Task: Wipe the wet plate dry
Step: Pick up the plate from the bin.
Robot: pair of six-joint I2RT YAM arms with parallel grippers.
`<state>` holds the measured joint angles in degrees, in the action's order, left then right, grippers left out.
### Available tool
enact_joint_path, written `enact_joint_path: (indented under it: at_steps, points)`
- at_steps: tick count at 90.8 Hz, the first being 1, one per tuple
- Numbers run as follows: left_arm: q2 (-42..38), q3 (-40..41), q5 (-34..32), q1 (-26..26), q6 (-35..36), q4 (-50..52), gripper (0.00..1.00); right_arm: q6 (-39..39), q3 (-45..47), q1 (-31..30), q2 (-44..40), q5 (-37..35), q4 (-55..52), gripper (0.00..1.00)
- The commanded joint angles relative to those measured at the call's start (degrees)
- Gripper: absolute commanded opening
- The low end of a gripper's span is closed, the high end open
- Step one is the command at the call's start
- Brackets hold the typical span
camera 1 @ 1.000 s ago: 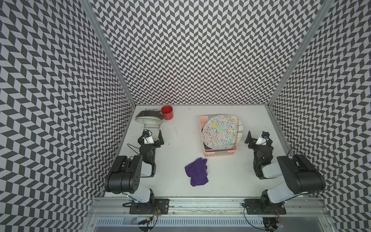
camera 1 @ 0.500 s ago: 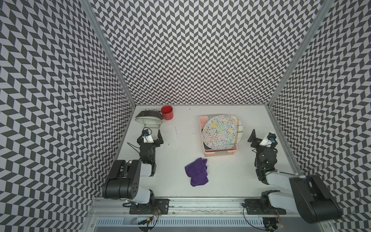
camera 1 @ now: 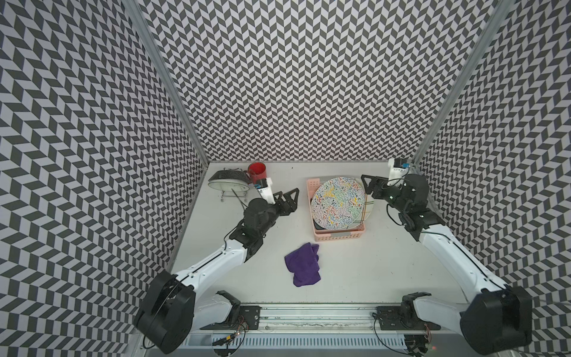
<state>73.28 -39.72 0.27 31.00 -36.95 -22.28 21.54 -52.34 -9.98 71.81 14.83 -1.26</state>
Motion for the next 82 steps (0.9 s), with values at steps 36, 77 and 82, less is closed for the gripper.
enact_joint_path:
  at_steps: [36, 77, 82]
  points:
    - [21.1, -8.9, 10.4, 0.8, 0.0, 2.7, 0.44, -1.5, -3.9, -0.1, 14.8, 4.6, -2.5, 0.56]
    - [24.8, -7.7, 14.0, 2.5, -2.8, -5.4, 0.28, 3.4, 3.5, -1.9, 14.6, 12.7, 10.5, 0.32]
    - [23.0, -6.8, 12.4, 2.5, -2.1, -4.9, 0.29, 2.5, 3.0, -1.8, 14.3, 10.8, 8.7, 0.27]
